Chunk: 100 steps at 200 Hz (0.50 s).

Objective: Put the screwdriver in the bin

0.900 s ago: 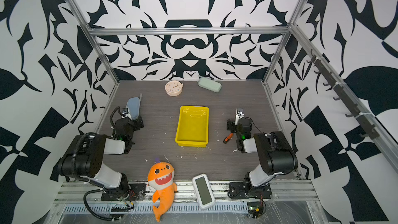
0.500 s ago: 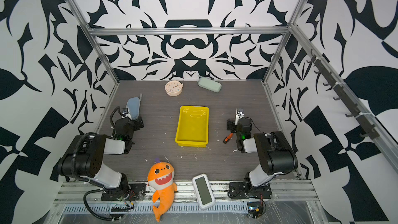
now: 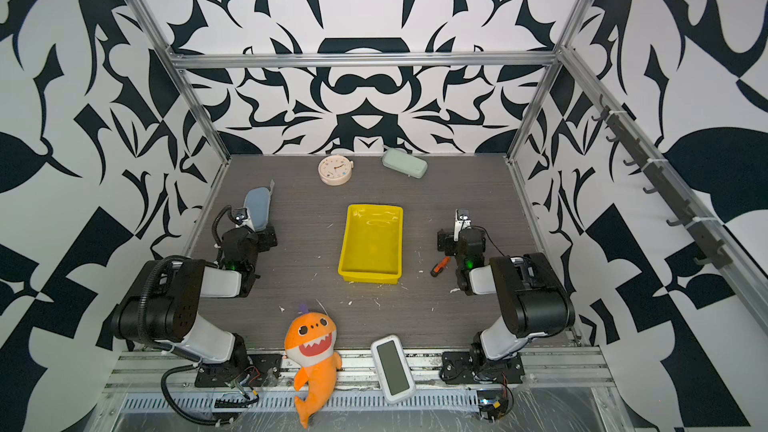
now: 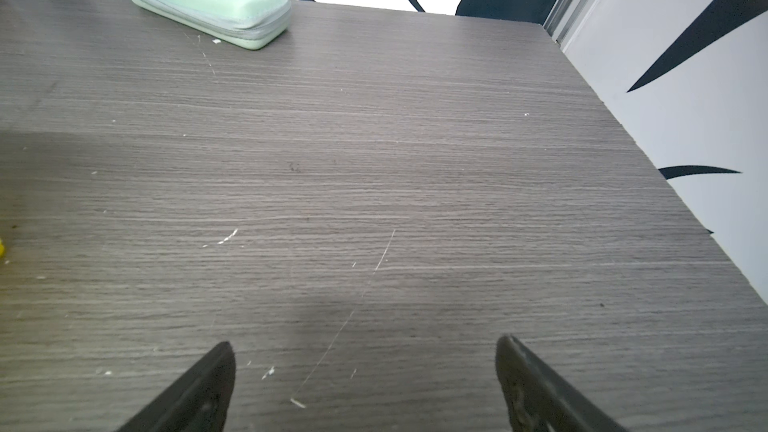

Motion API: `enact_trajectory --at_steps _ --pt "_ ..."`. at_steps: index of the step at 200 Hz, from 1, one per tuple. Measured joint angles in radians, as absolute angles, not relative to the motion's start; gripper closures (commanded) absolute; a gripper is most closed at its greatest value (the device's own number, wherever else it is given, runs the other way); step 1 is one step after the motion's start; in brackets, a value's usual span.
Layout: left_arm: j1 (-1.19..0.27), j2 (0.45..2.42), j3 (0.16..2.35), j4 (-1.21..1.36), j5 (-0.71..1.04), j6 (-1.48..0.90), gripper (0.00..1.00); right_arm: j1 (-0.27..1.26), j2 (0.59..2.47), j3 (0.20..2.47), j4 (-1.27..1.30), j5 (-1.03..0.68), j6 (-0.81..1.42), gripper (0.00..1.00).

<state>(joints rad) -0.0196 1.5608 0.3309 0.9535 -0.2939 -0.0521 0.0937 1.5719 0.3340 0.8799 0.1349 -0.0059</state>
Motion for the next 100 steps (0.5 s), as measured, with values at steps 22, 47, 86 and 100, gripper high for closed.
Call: enact_trajectory --at_steps 22,47,86,100 --pt "-0.020 1.561 0.331 0.953 -0.294 -0.052 0.00 0.094 1.572 0.334 0.880 0.134 -0.007 0.00" --pt "-0.020 1.561 0.331 0.953 -0.294 -0.052 0.00 0.094 1.572 0.334 0.880 0.134 -0.007 0.00" --pt "-0.020 1.561 0.331 0.953 -0.294 -0.052 0.01 0.094 1.572 0.334 0.882 0.132 -0.007 0.00" --pt "-0.020 1.561 0.331 0.953 -0.294 -0.052 0.00 0.095 1.572 0.330 0.896 0.115 -0.015 0.00"
